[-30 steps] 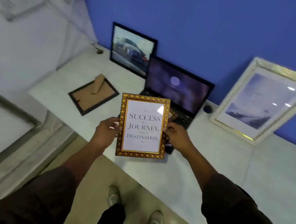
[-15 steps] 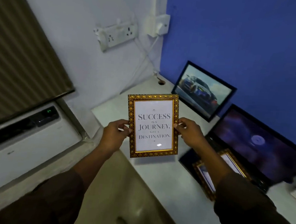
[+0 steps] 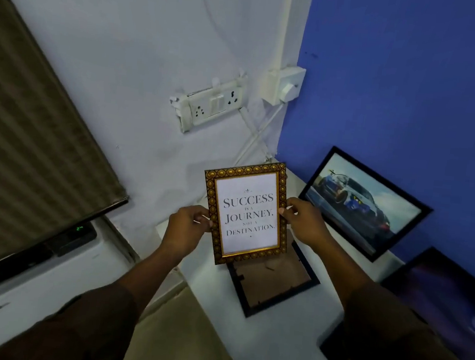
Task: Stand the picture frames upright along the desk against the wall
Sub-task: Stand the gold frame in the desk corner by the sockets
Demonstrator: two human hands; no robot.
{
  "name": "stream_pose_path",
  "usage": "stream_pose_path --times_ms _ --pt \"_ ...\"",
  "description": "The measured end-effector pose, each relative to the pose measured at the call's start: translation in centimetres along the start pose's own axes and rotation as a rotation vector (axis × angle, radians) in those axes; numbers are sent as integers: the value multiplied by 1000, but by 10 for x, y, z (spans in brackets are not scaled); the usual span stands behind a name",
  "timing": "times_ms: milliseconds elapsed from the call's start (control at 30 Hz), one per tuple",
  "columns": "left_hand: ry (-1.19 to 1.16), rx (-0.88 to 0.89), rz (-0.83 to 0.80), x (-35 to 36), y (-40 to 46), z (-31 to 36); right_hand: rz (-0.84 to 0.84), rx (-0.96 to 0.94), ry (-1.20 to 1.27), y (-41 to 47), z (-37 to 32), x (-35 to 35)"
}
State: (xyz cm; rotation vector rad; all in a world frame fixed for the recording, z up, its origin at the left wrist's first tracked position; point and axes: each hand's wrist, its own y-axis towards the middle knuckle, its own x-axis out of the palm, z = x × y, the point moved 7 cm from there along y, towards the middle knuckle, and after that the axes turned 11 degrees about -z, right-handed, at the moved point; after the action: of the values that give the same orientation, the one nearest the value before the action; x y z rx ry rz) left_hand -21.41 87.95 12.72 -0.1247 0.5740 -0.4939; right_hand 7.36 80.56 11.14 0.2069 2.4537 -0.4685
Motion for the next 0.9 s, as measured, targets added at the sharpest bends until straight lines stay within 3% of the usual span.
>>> stream_pose_path --times_ms 200,433,900 --pt "70 -30 17 -6 64 -2 -30 -17 -48 68 -2 -4" --pt "160 -91 -78 0 131 -19 15 1 -134 138 -5 -8" --pt "209 -134 -161 0 231 -52 -45 163 -117 237 7 21"
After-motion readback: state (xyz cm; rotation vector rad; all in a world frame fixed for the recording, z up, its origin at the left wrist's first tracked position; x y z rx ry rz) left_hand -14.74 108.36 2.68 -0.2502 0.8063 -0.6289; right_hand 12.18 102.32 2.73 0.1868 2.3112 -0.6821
